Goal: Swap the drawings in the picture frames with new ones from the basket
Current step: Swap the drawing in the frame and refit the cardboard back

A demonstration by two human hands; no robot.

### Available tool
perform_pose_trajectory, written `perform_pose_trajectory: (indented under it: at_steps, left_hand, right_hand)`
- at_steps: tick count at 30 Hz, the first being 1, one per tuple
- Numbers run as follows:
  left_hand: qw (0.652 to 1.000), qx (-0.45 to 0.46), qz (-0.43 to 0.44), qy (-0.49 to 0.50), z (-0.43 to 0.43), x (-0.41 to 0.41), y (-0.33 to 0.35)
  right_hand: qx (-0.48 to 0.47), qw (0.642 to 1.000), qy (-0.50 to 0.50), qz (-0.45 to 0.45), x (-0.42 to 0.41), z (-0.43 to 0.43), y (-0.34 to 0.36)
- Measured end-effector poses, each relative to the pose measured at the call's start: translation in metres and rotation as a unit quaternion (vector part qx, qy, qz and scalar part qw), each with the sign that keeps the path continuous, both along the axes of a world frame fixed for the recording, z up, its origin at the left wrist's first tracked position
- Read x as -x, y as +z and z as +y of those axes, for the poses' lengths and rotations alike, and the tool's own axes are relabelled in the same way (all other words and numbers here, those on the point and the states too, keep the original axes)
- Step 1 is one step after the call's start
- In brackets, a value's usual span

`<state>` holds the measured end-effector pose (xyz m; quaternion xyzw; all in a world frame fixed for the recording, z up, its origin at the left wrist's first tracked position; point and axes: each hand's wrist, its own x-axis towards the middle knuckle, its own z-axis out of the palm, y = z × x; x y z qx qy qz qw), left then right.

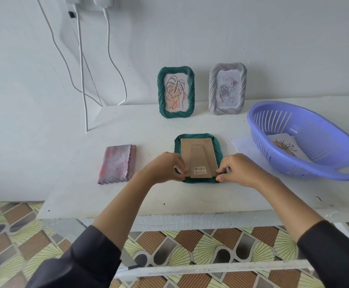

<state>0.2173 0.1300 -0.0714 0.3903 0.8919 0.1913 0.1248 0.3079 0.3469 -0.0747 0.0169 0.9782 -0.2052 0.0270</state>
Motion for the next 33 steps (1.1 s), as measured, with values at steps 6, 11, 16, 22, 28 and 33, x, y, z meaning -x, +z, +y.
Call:
perform_pose_trajectory:
  at_steps: [6, 11, 16, 22, 28, 33]
  left_hand:
    - [0.998, 0.032, 0.051, -0.007, 0.004, -0.005, 0.001]
    - [0.997, 0.049, 0.064, 0.000, 0.006, -0.009, 0.002]
    - [0.999, 0.018, 0.041, 0.029, 0.007, -0.007, 0.001]
    - [0.998, -0.018, -0.006, 0.059, 0.007, -0.003, 0.002]
    - [0.995, -0.035, -0.047, 0.084, 0.008, -0.002, 0.004]
    - [0.992, -0.034, -0.075, 0.095, 0.010, 0.001, 0.005]
  right_hand:
    - [-0.051, 0.998, 0.018, 0.019, -0.002, -0.003, -0.001]
    - [-0.072, 0.996, 0.027, 0.039, -0.004, -0.004, -0.005]
    - [-0.055, 0.996, 0.019, 0.063, -0.005, -0.005, -0.007]
    - [-0.026, 0.997, 0.000, 0.077, -0.006, -0.009, -0.005]
    - [0.025, 0.998, -0.029, 0.058, -0.005, -0.009, -0.007]
    - [0.061, 0.995, -0.068, 0.045, -0.005, -0.011, -0.010]
